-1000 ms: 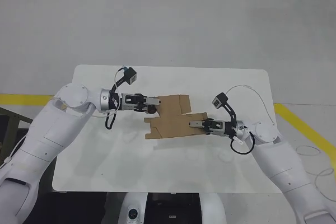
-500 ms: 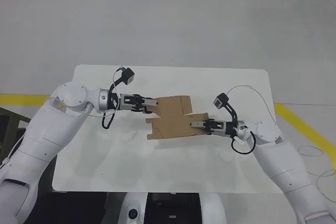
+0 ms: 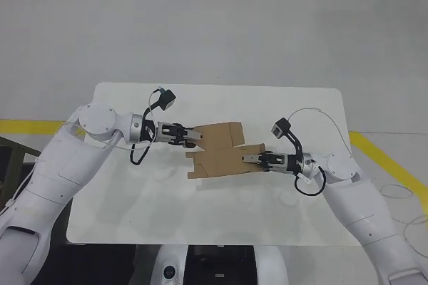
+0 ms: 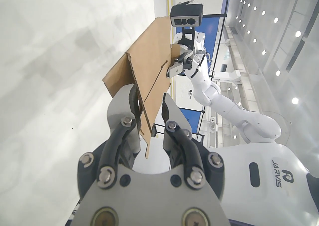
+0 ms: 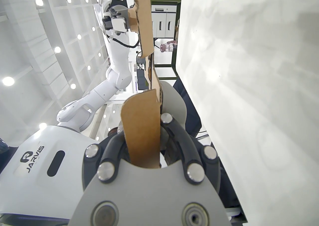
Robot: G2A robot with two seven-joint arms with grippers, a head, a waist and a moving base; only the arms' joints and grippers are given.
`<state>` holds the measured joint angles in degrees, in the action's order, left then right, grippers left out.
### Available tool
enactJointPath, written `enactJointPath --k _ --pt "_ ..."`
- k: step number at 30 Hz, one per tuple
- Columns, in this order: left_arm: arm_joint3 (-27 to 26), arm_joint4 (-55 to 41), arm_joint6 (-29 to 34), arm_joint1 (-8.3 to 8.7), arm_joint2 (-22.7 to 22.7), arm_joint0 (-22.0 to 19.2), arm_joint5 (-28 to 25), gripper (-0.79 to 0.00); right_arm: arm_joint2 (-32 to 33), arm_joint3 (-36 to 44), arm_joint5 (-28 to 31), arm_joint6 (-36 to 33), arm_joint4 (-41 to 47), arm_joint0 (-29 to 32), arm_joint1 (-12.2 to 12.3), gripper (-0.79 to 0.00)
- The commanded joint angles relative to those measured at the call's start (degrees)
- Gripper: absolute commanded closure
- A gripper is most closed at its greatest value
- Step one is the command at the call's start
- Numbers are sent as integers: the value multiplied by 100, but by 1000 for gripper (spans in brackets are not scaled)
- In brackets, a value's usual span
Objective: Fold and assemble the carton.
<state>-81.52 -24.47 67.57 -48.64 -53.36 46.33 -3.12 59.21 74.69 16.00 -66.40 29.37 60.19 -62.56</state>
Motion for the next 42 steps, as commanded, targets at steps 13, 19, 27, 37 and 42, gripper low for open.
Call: enactJointPath --k 13,19,27,37,42 --pt "28 292 123 -52 17 -38 149 -105 34 19 -40 24 -78 5 -7 0" --pt "65 269 129 -78 5 -28 215 -89 45 27 -45 51 -98 12 -12 0" --pt "161 175 126 -115 -27 -15 305 -111 45 68 -36 62 -135 28 -20 0" --pt "253 133 68 -162 -61 -25 368 -6 33 78 -44 36 -155 19 -33 0" --pt "280 131 61 -181 -83 -21 386 0 39 78 -46 46 -144 25 -38 0"
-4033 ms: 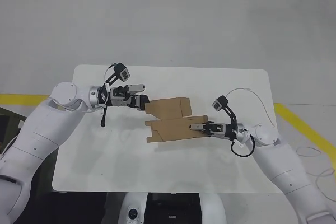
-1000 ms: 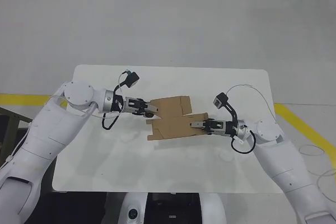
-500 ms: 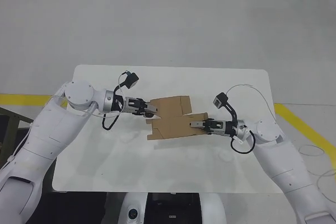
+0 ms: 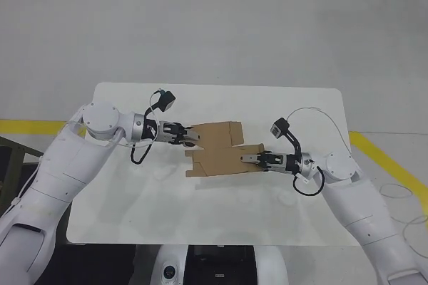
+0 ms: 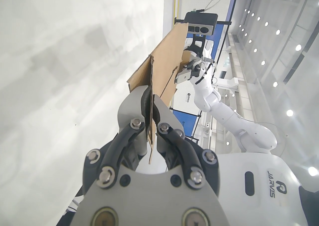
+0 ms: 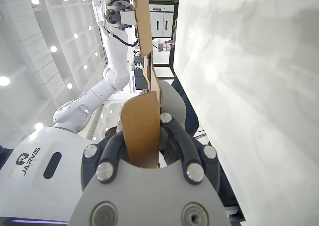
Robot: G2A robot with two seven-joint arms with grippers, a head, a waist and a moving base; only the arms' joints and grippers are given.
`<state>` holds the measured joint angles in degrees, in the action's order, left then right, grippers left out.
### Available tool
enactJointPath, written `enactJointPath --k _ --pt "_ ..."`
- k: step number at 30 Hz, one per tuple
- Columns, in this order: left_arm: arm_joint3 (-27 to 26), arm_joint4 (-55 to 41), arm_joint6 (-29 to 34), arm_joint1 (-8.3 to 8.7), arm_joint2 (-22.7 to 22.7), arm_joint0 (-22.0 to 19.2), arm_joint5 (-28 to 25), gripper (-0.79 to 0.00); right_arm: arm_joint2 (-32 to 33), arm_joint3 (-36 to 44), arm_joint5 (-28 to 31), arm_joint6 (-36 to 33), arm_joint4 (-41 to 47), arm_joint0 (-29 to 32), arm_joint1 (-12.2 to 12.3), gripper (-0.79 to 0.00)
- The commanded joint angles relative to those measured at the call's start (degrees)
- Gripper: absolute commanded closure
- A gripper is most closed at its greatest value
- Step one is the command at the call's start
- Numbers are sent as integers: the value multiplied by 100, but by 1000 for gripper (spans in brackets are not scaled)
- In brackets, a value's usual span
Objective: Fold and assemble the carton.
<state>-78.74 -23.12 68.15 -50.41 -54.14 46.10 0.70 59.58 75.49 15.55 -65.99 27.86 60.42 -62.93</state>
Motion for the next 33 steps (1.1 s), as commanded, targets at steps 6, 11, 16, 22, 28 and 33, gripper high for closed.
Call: enactJointPath --k 6,11,16,22,28,33 --pt "25 -10 12 -15 -63 8 -23 0 81 -65 27 209 -32 60 5 -785" --pt "38 -15 8 -14 -147 36 -104 0 291 -159 66 493 -450 116 67 -785" --pt "4 -3 24 -7 -234 89 -213 0 525 99 196 650 -587 173 118 -785" --pt "-109 24 59 -4 -296 181 -369 0 707 314 407 531 -575 34 147 -785" --pt "-182 -98 102 -16 -348 280 -569 0 463 277 540 206 -56 -198 62 -785" --pt "-159 -304 214 -27 -409 337 -689 0 135 -70 804 -95 452 -354 -55 -785"
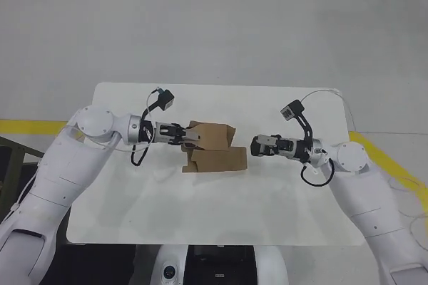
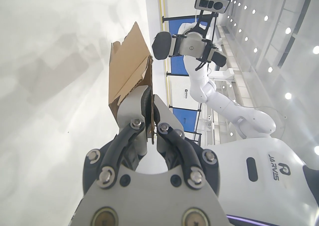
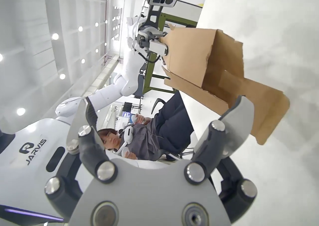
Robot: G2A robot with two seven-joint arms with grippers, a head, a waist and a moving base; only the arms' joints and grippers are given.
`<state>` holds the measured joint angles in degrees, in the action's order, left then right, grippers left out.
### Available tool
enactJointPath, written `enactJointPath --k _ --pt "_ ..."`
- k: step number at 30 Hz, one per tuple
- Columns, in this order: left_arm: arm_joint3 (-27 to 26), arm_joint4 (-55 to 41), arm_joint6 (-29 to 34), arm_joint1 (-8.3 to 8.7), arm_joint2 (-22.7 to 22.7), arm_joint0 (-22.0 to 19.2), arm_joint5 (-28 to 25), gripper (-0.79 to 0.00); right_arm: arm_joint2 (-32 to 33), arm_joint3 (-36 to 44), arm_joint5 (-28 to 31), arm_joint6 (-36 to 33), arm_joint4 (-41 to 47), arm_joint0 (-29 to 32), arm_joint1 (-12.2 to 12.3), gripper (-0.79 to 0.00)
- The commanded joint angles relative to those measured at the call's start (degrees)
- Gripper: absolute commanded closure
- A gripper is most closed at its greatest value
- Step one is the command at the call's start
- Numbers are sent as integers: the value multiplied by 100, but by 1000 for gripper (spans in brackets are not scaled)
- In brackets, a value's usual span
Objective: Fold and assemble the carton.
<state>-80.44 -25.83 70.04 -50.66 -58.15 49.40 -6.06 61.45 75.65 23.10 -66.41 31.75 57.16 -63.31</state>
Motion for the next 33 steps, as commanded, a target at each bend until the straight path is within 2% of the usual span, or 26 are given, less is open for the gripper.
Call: enactJointPath --k 1,9,21,33 --pt "20 -58 60 -4 -14 14 -24 0 -101 -167 106 -101 137 -55 -37 -785" --pt "61 -376 356 -43 -17 46 -156 0 -402 -617 501 -421 795 -203 -198 -785" --pt "92 -649 603 -109 8 24 -225 0 -709 -955 693 -595 1147 -486 -401 -785" --pt "131 -690 511 -145 -61 43 -215 0 -819 -1082 790 -687 1628 -478 -556 -785"
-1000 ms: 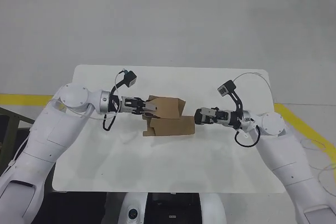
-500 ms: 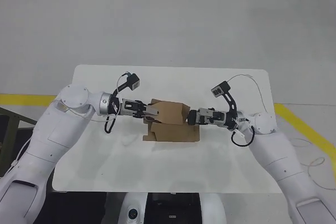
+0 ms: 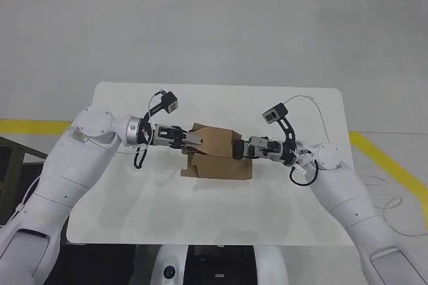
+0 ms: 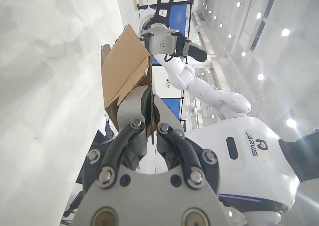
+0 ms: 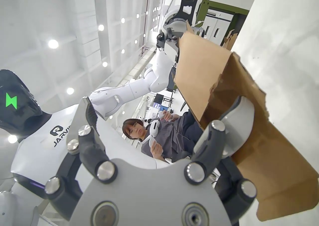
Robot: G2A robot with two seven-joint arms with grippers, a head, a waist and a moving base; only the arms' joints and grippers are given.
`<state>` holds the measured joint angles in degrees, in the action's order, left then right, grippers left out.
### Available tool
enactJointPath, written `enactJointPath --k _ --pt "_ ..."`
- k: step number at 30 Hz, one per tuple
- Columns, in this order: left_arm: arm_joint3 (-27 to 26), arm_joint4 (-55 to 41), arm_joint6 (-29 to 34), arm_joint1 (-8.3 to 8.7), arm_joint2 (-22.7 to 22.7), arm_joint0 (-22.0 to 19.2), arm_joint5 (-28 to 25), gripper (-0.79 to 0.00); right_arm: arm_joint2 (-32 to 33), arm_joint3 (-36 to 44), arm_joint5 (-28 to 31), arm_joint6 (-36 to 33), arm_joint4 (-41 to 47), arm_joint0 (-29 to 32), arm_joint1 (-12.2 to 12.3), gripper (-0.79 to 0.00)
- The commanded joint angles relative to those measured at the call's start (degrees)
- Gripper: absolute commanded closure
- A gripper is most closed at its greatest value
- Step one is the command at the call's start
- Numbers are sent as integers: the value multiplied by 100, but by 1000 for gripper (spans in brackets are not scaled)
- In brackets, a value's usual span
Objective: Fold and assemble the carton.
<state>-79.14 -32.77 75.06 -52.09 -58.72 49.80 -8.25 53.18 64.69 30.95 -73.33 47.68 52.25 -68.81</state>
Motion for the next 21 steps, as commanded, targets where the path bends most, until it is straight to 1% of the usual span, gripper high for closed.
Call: enactJointPath --k 1,7,9,12,15,21 --pt "4 3 26 -4 -4 6 16 0 19 33 9 9 80 29 -13 -785" --pt "27 -7 86 -21 -11 14 23 0 106 104 1 1 234 88 -40 -785" --pt "31 -4 101 -27 -11 18 24 0 152 95 21 21 247 100 -44 -773" --pt "55 18 131 -34 -13 18 25 0 223 147 27 27 320 148 -50 -720" --pt "84 22 141 -40 -26 21 28 0 288 212 -21 -22 371 200 -52 -699" --pt "53 13 159 -55 -52 6 24 0 357 182 -74 -75 234 233 -56 -708"
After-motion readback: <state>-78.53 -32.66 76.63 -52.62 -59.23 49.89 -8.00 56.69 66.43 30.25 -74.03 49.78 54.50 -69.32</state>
